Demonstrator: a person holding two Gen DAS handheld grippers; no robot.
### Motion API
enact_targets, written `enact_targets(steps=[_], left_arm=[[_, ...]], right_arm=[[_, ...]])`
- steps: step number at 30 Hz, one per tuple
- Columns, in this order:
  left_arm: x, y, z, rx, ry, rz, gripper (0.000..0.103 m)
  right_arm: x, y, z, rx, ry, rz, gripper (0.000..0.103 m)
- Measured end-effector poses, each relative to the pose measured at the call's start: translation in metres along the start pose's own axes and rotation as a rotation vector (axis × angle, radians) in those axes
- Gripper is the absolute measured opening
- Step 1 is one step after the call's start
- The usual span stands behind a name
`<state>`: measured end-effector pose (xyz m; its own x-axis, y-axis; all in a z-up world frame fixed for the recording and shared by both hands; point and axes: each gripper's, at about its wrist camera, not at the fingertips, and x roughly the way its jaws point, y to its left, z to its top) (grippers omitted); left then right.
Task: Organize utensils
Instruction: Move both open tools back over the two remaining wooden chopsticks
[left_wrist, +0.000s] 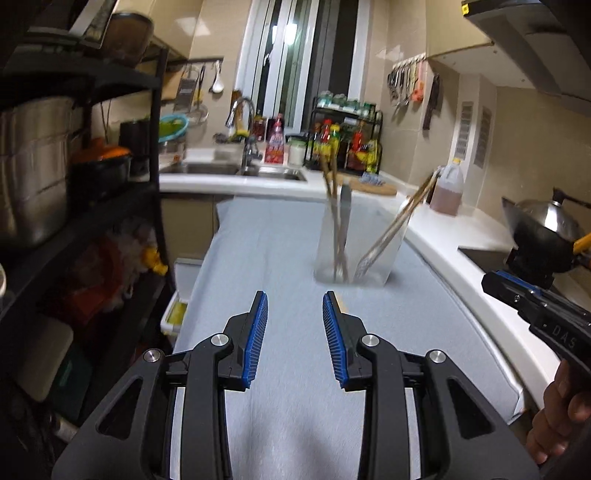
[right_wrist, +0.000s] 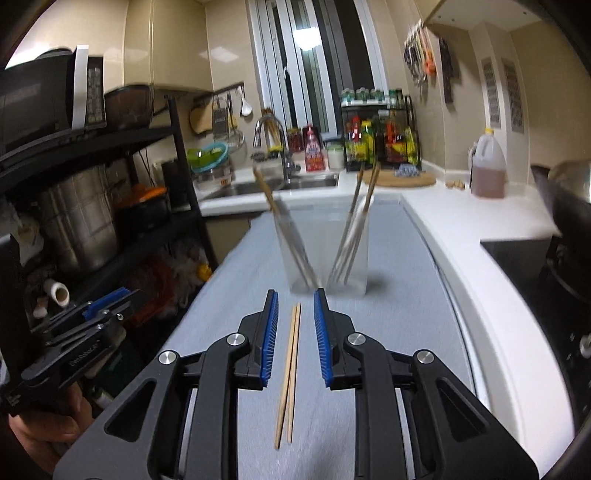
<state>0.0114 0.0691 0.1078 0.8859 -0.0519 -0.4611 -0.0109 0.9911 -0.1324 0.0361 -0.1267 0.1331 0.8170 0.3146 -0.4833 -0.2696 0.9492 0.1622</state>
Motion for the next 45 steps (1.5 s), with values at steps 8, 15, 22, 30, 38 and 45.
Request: enact_targets(steps=[8,15,22,30,38,45], left_arm=[[0.015,0.01,-0.025,-0.025,0.066,0.013,0.031],[0.018,0.007,-0.029,-0.025,0.079,-0.004,0.031],[0.018,0.005,-0.032,-0.027,0.086,-0.016,0.031],[0.029,-0.004,-0.04,-0.029,0.128,-0.048,0.031],[0.062,-0.058,-0.068,0.016,0.214,-0.118,0.032],[0.081,-0.099,-0.086,0.108,0.261,-0.039,0.045]], right_arm=[[0.048,0.006,-0.065,0.006,0.212,0.021,0.005],[0.081,0.009,-0.087,-0.018,0.305,0.017,0.005],[0.089,0.014,-0.094,-0.044,0.321,0.006,0.008],[0.077,-0.009,-0.09,-0.005,0.286,-0.057,0.005],[0.058,-0.053,-0.095,0.039,0.261,-0.147,0.005],[0.05,-0.068,-0.101,0.049,0.26,-0.149,0.005]])
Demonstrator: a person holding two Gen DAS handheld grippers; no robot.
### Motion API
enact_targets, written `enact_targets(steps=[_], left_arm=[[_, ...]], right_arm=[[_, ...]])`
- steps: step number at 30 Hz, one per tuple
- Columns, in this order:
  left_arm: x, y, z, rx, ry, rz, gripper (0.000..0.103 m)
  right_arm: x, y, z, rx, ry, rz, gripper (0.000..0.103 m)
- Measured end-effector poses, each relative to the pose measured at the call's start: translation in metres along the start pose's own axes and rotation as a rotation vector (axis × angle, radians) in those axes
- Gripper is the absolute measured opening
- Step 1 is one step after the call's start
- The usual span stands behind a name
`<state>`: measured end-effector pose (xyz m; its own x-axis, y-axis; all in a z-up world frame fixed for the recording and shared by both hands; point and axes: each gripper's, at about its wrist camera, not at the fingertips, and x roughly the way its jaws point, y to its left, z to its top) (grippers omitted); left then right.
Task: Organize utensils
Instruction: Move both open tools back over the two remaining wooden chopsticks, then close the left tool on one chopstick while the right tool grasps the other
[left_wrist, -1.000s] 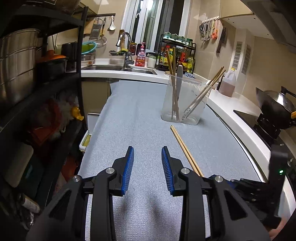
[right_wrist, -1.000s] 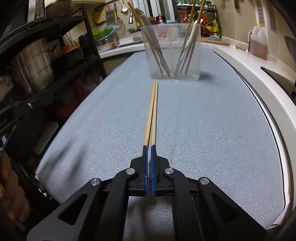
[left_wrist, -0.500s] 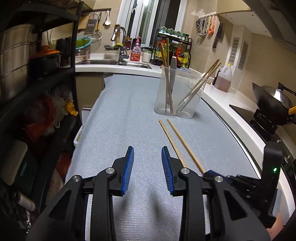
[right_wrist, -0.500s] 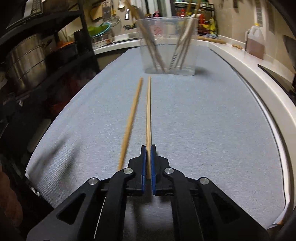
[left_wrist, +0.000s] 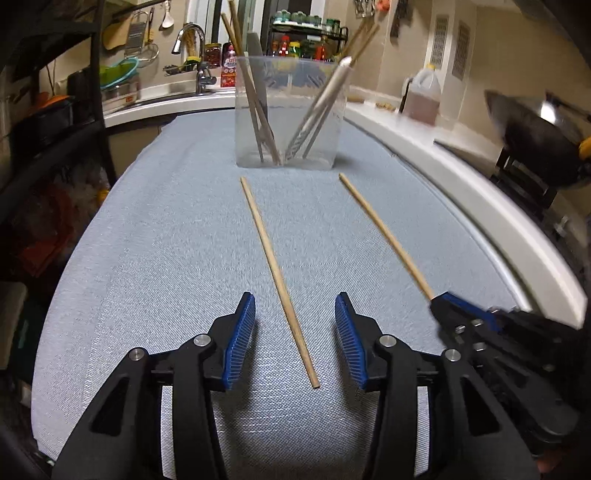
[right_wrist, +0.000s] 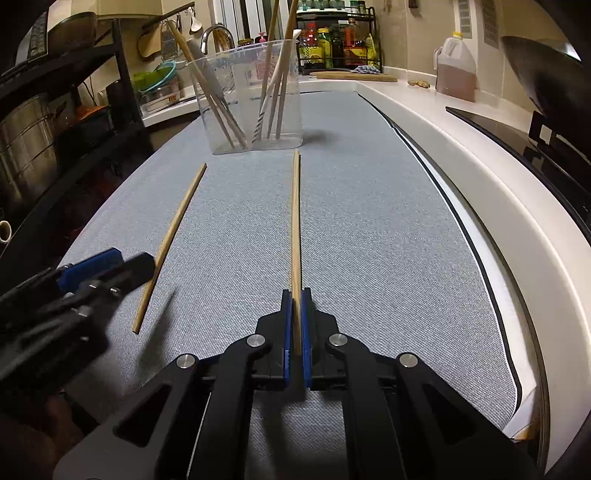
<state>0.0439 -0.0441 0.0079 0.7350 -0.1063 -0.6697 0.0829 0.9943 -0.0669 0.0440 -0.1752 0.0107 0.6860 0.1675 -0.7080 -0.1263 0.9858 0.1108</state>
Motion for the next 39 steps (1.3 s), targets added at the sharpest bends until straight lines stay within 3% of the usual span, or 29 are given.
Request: enact_targets(steps=[3,4,6,8,17,39], left_arm=[[0.007,-0.002,-0.005,0.025,0.032,0.042,0.042],[0.006,-0.001,-0.004,0.03,0.024,0.049,0.036],[0.003,0.003,-0.004,0.043,0.022,0.055,0.013],[-0.002,0.012,-0.006,0.036,0.017,0.068,0.007],[-0.015,0.052,-0.015,-0.045,0.019,0.038,0.007],[-0.012,0.05,-0.016,-0.02,-0.011,0.071,0.007]], right_arm=[[0.0,0.001,0.0,-0.004,0.0,0.003,0.005],[0.0,0.002,0.0,-0.005,0.0,0.005,0.005],[0.001,0.004,0.0,-0.004,0.0,0.008,0.005],[0.001,0.007,0.0,-0.001,0.001,0.012,0.005],[0.002,0.026,0.0,-0.016,0.005,0.034,0.006],[0.003,0.027,-0.001,-0.034,-0.006,0.021,0.005]])
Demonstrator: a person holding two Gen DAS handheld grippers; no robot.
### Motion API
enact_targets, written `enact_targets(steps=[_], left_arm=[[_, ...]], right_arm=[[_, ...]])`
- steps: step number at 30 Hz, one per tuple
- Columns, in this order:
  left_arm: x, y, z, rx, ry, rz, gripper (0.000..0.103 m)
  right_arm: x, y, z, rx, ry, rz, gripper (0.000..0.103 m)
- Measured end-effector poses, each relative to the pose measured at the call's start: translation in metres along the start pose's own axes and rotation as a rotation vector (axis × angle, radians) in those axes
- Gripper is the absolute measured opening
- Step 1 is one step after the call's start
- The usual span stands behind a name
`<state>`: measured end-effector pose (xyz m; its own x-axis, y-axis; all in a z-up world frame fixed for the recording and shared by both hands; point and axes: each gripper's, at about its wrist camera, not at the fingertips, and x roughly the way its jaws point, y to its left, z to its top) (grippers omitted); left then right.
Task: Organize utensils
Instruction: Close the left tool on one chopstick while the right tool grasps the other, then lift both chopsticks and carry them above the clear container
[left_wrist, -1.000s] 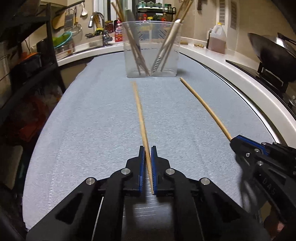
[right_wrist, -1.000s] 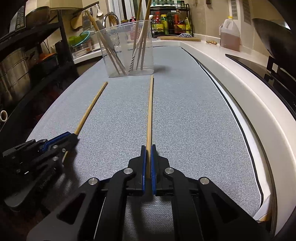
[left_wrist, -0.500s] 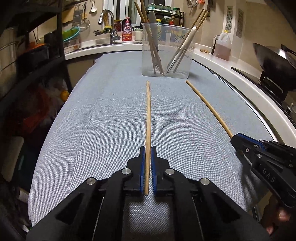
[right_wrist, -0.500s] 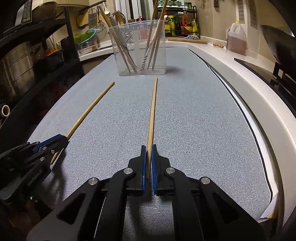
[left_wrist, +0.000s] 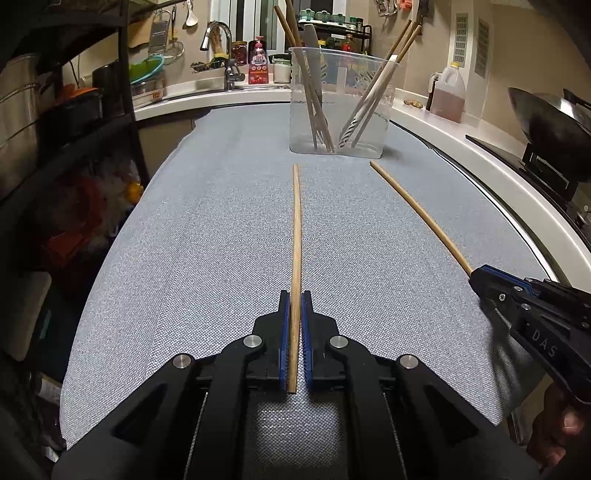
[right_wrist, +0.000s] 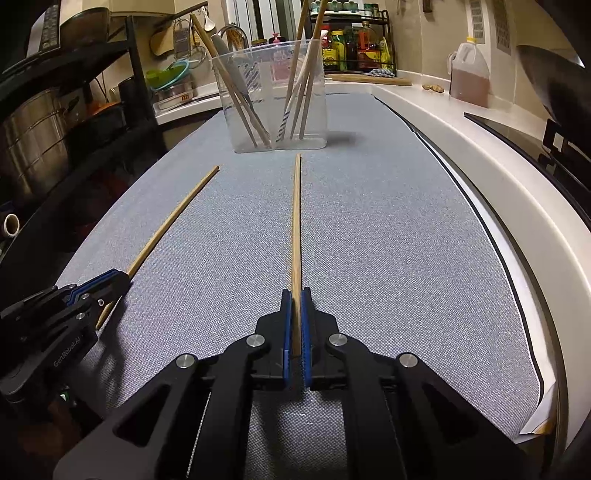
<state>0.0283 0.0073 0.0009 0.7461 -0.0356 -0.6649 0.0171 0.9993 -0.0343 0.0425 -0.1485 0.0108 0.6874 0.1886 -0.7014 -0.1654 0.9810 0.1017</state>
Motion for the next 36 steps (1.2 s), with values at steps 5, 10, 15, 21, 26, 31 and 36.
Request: enact_targets(steps=[5,10,15,21,26,31,36], left_arm=[[0.001,-0.002,0.0,0.002,-0.004,-0.002,0.006],[0.001,-0.002,0.0,0.009,-0.006,0.0,0.006],[0.001,-0.002,0.001,0.013,-0.006,0.0,0.006],[-0.003,0.0,0.001,0.008,-0.016,0.001,0.006],[-0.018,-0.001,0.005,0.022,-0.073,0.006,0.006],[-0.038,-0.002,0.01,0.041,-0.143,0.01,0.006],[-0.051,-0.001,0.013,0.039,-0.184,-0.011,0.006]], right_arm=[[0.0,0.0,0.0,0.001,-0.003,0.005,0.005],[0.0,0.0,-0.001,0.002,-0.005,0.004,0.005],[0.0,0.0,-0.001,0.001,-0.003,0.004,0.005],[-0.007,0.001,0.003,0.011,-0.007,0.007,0.005],[-0.026,0.003,0.013,0.001,-0.052,0.006,0.005],[-0.049,0.004,0.022,-0.01,-0.104,0.005,0.005],[-0.075,0.004,0.038,-0.022,-0.168,0.002,0.005]])
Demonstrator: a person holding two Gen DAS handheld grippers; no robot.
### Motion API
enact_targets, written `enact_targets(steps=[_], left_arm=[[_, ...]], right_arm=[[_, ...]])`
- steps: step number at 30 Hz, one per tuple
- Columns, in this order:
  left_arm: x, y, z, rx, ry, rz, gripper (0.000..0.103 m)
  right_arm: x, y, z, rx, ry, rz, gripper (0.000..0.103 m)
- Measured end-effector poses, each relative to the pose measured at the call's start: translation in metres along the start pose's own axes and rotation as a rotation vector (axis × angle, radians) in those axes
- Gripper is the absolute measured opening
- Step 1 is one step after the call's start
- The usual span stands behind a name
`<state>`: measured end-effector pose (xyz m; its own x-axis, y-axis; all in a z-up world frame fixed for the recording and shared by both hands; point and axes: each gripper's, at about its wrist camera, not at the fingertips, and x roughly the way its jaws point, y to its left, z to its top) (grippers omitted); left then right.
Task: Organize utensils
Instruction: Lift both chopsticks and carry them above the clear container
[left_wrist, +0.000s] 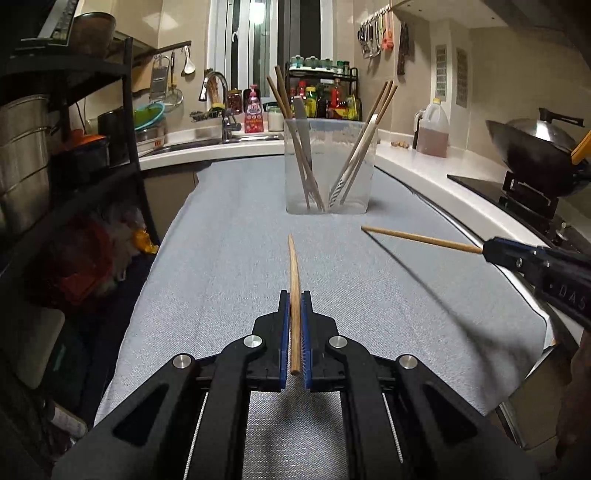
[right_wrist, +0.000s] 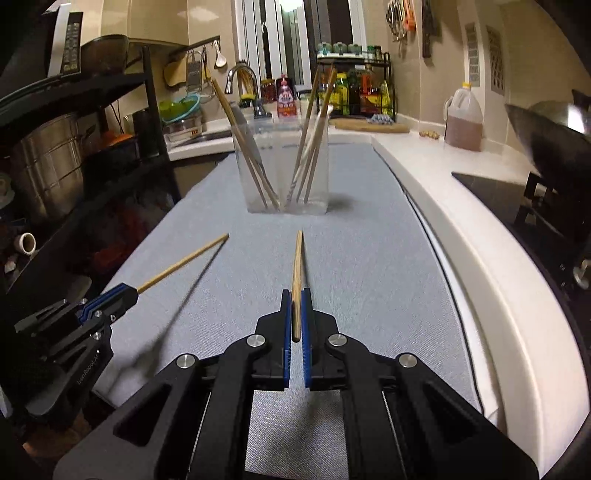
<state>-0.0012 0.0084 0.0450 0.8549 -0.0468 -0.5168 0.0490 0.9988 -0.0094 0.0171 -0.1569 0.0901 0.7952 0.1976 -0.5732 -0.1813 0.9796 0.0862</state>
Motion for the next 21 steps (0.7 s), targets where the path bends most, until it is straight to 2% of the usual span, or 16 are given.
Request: enact_targets(steps=[11,21], left_arm=[[-0.018,0.006,0.018,-0.054,-0.044,-0.066,0.006],[-0.024,0.008,0.058,-0.053,-0.085,-0.086,0.006]], right_arm=[[-0.03,-0.002,0.035,-0.016,-0.078,0.002,0.005],[-0.036,0.002,0.073,-0.015,-0.132,0.017,0.005]])
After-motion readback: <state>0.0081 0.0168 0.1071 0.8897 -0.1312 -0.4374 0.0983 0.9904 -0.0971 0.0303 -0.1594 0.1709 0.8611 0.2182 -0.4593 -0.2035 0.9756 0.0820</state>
